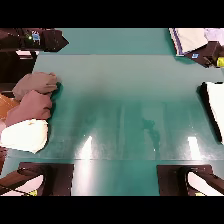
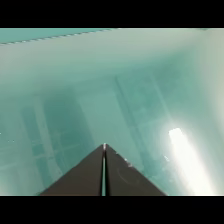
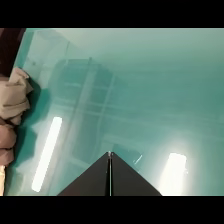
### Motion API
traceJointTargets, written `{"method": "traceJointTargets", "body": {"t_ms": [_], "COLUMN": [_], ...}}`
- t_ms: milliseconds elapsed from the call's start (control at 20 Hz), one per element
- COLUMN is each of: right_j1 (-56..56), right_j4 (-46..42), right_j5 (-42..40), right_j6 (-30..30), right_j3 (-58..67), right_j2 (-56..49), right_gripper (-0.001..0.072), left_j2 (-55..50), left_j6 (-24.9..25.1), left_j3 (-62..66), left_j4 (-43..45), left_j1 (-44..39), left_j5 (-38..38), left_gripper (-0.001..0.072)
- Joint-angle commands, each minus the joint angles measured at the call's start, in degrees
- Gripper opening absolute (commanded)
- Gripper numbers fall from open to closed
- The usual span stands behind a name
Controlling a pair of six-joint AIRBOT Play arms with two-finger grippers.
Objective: Fold the shirts.
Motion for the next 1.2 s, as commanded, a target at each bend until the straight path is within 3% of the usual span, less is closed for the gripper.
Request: {"method": "traceJointTargets", "body": {"t_ms": [0, 550, 700, 750, 850, 950, 1150], "right_j1": [0.39, 0.39, 0.39, 0.39, 0.39, 0.39, 0.39], "right_j4": [0.11, 0.11, 0.11, 0.11, 0.11, 0.09, 0.11], "right_j5": [-0.15, -0.15, -0.15, -0.17, -0.13, -0.15, -0.15], "right_j6": [0.02, 0.02, 0.02, 0.02, 0.02, 0.02, 0.02], "right_j3": [0.00, 0.00, 0.00, 0.00, 0.00, 0.00, 0.00], "right_j2": [0.04, 0.04, 0.04, 0.04, 0.04, 0.04, 0.02], "right_gripper": [0.0018, 0.0018, 0.0018, 0.0018, 0.0018, 0.0018, 0.0018], "left_j2": [0.04, 0.04, 0.04, -0.11, -1.42, -3.89, -10.82], "left_j6": [0.00, -0.02, 0.68, 1.53, -2.38, -6.71, -9.60], "left_j3": [0.00, 0.00, 0.00, 0.00, -0.55, -3.28, -13.75], "left_j4": [0.02, -0.02, 5.38, 11.10, 25.20, 33.11, 33.46], "left_j1": [0.02, 0.02, 0.02, 0.04, 0.44, 2.89, 11.39], "left_j5": [0.17, 0.85, 6.71, 7.69, 7.10, 5.07, 6.14], "left_gripper": [0.0033, 0.0032, 0.0034, 0.0064, 0.0512, 0.0549, 0.0549]}}
